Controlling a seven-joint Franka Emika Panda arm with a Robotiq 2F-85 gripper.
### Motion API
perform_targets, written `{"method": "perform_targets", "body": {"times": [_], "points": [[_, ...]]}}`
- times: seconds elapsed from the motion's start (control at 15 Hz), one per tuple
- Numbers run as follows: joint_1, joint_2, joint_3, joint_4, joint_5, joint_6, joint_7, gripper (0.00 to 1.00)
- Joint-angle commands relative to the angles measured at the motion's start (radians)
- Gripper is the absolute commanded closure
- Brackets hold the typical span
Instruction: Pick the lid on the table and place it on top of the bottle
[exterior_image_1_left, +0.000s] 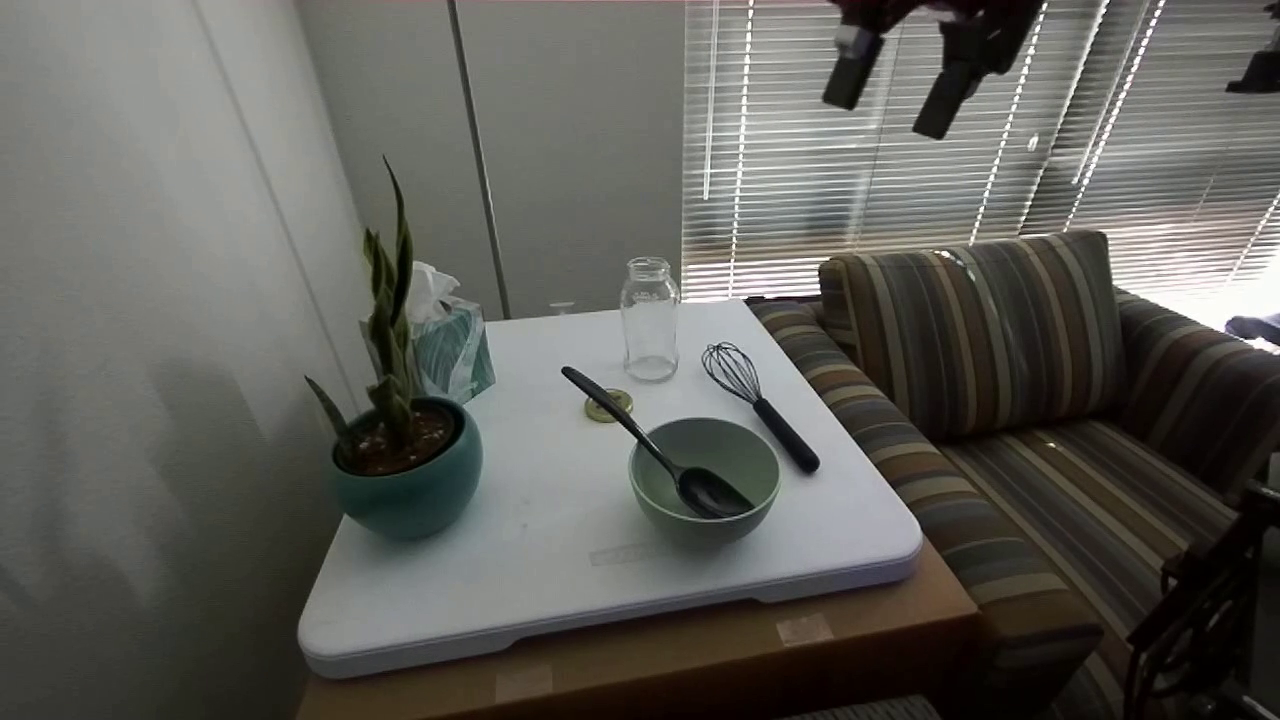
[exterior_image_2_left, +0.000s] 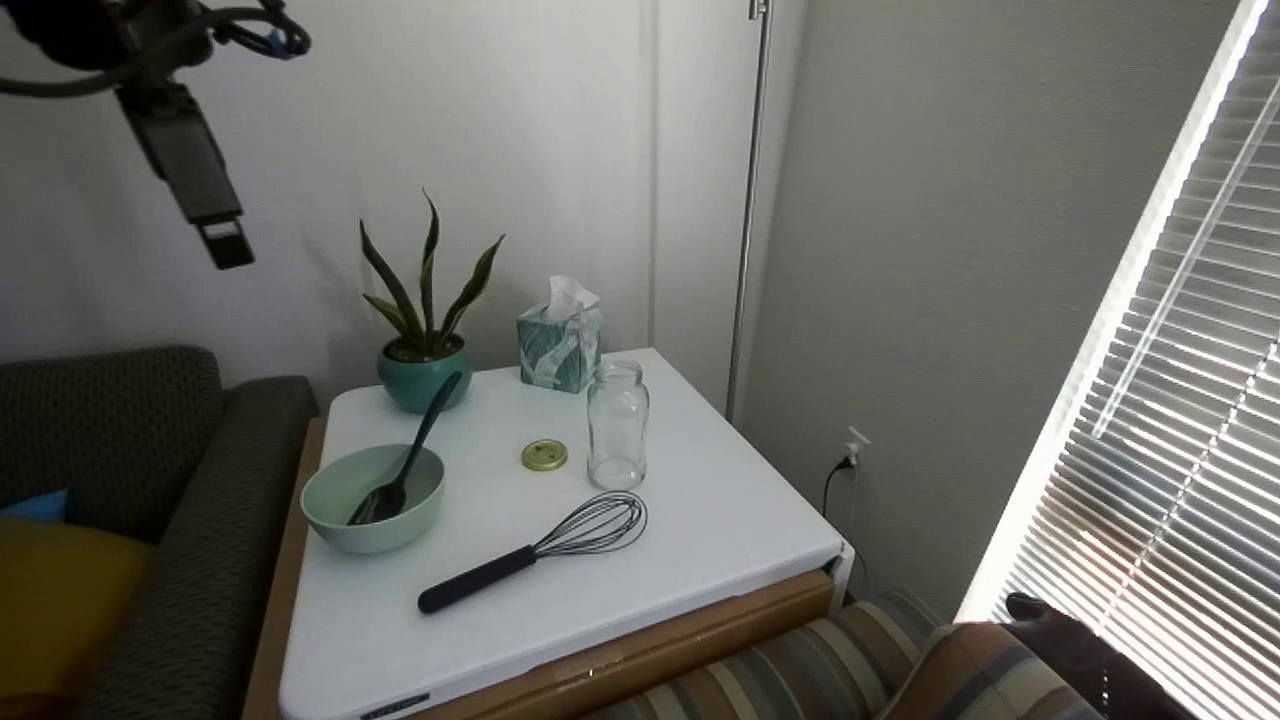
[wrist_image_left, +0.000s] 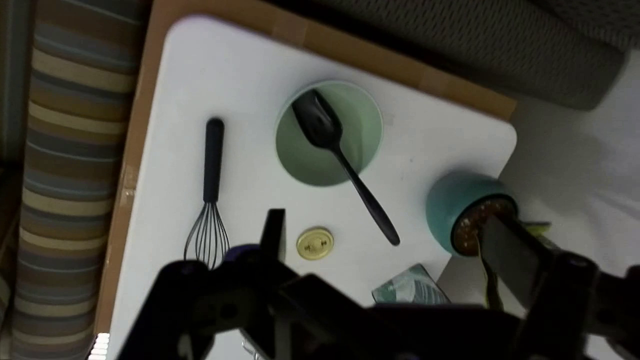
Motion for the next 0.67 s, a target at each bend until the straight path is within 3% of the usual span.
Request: {"method": "perform_targets", "body": {"times": [0.0,0.6], "points": [[-0.003,0.149,-0.004,0.070,0.071,0.170,0.012,0.00],[-0.003,0.407,0.012,0.211,0.173,0.437,0.029,0.00]]}}
